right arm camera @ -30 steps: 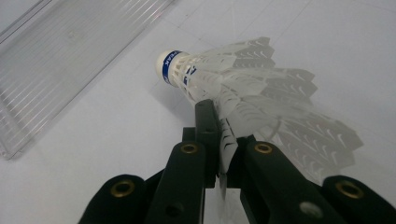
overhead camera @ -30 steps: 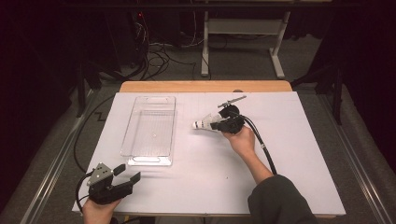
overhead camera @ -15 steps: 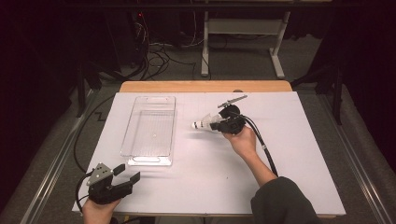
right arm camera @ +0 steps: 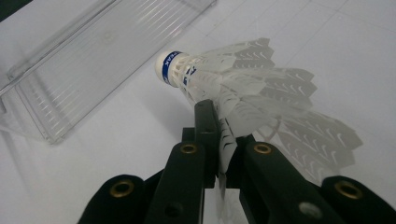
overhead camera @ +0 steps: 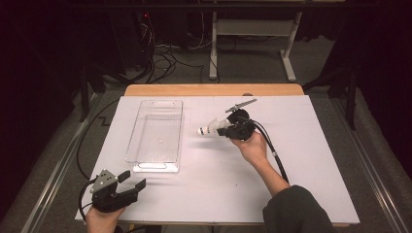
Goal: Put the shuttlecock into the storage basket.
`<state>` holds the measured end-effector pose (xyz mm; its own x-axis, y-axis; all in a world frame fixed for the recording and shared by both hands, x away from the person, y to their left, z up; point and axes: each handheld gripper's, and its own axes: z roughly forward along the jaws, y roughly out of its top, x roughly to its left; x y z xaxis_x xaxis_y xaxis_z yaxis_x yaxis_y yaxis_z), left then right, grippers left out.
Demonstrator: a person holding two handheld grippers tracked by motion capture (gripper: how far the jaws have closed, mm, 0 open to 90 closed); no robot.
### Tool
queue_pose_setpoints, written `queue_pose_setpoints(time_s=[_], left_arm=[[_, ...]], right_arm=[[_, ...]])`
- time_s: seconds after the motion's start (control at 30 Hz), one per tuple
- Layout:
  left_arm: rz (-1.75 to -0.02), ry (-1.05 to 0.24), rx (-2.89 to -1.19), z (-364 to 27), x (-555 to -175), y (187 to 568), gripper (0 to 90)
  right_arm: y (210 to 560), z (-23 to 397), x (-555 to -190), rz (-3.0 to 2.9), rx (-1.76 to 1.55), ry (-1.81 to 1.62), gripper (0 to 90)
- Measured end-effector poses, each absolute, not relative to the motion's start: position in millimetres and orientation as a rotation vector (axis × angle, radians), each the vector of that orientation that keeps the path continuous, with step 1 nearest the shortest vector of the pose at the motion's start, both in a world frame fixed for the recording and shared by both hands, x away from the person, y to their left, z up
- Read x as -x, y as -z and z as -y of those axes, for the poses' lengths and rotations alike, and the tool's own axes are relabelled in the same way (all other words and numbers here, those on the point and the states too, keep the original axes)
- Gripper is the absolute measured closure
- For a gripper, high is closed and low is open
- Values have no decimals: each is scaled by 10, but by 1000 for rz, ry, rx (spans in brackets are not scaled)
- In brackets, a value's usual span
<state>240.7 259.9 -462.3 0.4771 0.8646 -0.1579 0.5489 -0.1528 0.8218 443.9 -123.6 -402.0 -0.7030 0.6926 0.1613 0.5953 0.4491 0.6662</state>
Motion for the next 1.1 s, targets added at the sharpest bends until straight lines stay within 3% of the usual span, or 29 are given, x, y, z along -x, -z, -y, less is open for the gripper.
queue_pose_setpoints(time_s=[1.1], left_arm=[[-1193,-440,-1829,-2608,-2410,4623,314]], right_arm=[[3743,1071,-4318,-2587,-1048,-1158,893]])
